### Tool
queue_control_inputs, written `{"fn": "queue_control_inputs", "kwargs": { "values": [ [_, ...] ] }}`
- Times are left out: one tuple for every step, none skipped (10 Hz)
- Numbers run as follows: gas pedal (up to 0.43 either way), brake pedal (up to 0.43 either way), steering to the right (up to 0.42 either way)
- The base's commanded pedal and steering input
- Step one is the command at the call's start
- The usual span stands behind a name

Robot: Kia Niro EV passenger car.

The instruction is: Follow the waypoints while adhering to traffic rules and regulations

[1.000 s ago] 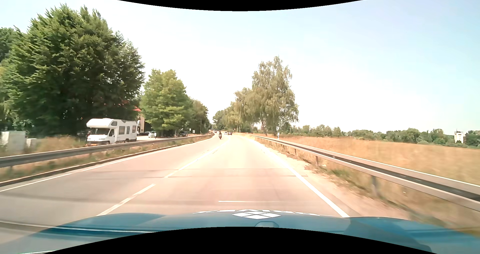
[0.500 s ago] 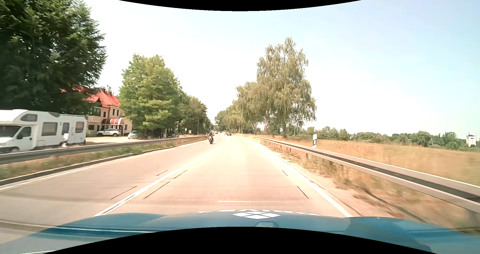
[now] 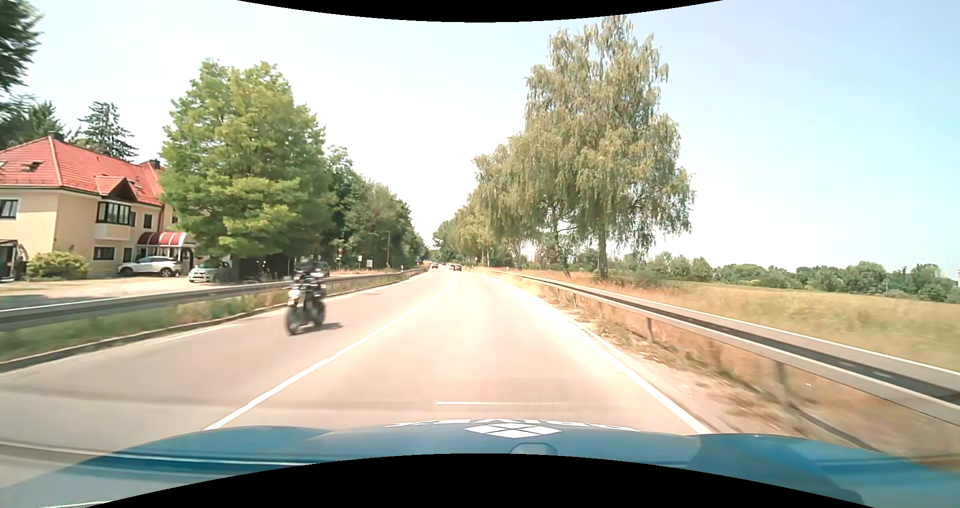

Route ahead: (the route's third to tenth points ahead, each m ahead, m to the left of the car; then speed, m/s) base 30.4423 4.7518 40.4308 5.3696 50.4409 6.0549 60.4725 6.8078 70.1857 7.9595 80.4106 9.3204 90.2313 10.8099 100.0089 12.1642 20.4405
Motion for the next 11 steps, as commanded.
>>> {"fn": "queue_control_inputs", "kwargs": {
  "values": [
    [0.150, 0.000, -0.006],
    [0.150, 0.000, -0.006],
    [0.150, 0.000, -0.006],
    [0.150, 0.000, -0.007],
    [0.150, 0.000, -0.007],
    [0.150, 0.000, -0.006],
    [0.150, 0.000, -0.007],
    [0.150, 0.000, -0.007],
    [0.150, 0.000, -0.007],
    [0.150, 0.000, -0.007],
    [0.150, 0.000, -0.008]
  ]
}}
